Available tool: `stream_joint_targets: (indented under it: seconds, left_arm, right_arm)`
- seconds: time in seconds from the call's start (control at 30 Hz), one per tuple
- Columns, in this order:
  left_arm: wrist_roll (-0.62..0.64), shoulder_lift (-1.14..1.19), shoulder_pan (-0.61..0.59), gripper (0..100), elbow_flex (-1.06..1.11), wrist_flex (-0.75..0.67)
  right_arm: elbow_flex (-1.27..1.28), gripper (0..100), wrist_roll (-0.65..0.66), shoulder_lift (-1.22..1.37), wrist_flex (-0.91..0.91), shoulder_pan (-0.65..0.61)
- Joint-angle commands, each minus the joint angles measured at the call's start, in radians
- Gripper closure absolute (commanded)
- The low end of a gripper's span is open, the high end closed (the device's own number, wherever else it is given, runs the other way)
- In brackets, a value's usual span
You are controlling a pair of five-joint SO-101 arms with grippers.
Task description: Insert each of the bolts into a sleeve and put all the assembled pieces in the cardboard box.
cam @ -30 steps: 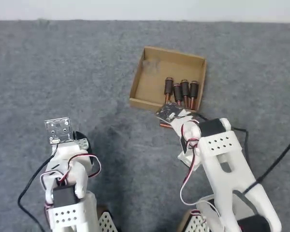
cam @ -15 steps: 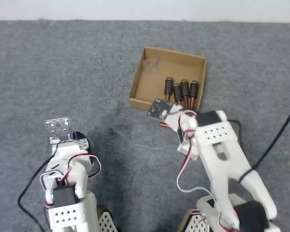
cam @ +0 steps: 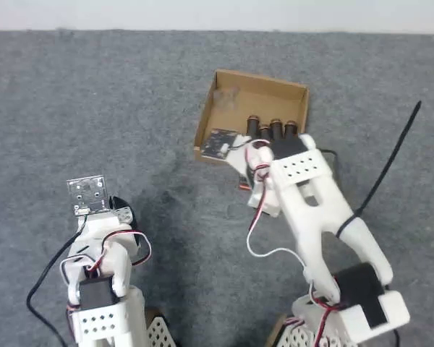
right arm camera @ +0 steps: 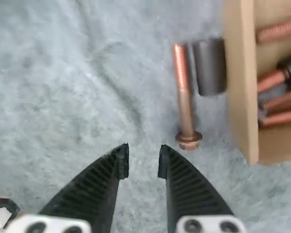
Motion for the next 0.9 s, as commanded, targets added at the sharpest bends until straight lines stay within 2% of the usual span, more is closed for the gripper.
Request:
stream_joint_targets:
  seconds: [0.0,0.2,0.33,0.6,0.87]
  left_arm:
    - [-0.014,0.000,-0.006,99,-0.013,0.002]
    - [-0.014,0.000,-0.006,99,-0.013,0.002]
    - [-0.014,0.000,-0.006,99,-0.013,0.000]
    - [-0.015,0.000,-0.006,99,-0.013,-0.002]
    - [-0.015,0.000,-0.006,99,-0.013,-0.003]
  right_arm:
    - [-0.094,87.5,0.014,0.002,0.024,-0.062]
    - [-0.141,86.7,0.021,0.073,0.012,-0.091]
    - [-0.199,86.7,0.087,0.150,0.012,-0.091]
    - [-0.381,86.8,0.091,0.354,0.013,-0.085]
    - [-0.508,86.8,0.155,0.473,0.021,0.010]
